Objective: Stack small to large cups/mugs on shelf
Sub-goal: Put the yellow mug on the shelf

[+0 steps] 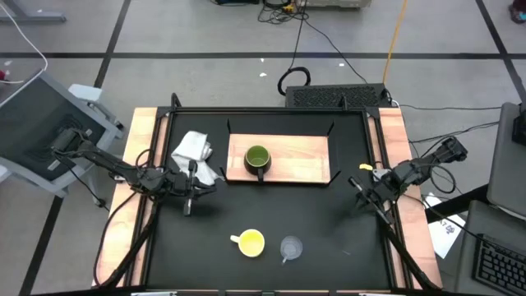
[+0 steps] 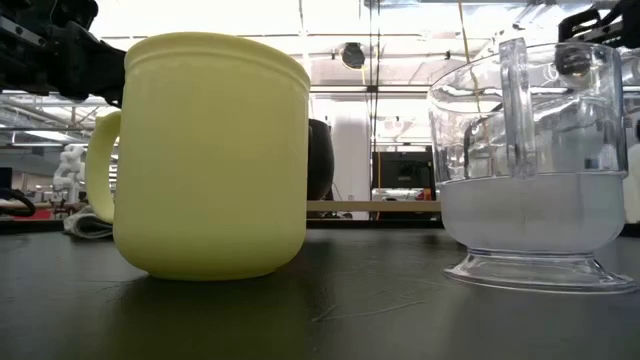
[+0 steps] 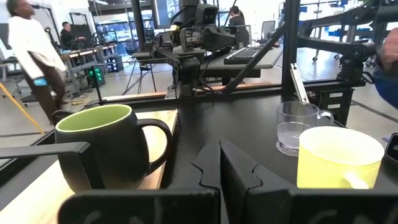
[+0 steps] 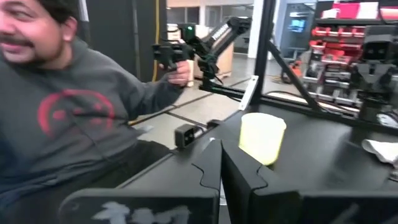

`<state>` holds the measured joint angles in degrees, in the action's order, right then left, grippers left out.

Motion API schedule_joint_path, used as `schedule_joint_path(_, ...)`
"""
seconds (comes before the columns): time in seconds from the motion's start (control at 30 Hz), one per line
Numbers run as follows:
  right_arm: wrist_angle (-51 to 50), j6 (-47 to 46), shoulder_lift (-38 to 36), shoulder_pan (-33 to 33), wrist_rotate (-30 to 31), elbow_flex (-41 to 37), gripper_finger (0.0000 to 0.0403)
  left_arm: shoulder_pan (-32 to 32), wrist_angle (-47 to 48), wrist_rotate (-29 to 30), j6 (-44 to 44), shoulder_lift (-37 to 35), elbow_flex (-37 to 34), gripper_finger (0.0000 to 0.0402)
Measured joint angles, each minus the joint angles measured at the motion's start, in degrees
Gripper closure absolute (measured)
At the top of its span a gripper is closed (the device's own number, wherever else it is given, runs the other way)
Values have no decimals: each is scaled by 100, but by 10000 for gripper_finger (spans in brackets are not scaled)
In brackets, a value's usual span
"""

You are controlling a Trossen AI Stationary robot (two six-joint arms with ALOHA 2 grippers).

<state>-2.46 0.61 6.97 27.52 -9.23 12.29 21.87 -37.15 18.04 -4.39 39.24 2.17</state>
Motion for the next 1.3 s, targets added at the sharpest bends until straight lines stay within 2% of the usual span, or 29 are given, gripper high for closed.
schedule_joint_path(0.27,61,-99,-60,186,7,0,403,-2,1,-102,5,0,0,400)
schedule_joint_path(0.5,12,-83,-60,186,11,0,403,-2,-58,-749,115,0,0,397)
schedule_joint_path(0.73,-11,-97,-60,185,13,0,403,-4,-319,-640,649,0,2,399)
schedule_joint_path(0.93,-20,-99,-60,184,13,0,403,-4,-308,-625,718,11,2,384)
schedule_joint_path(1.3,-252,-82,-57,184,25,-10,403,-2,-330,-780,1100,11,4,399)
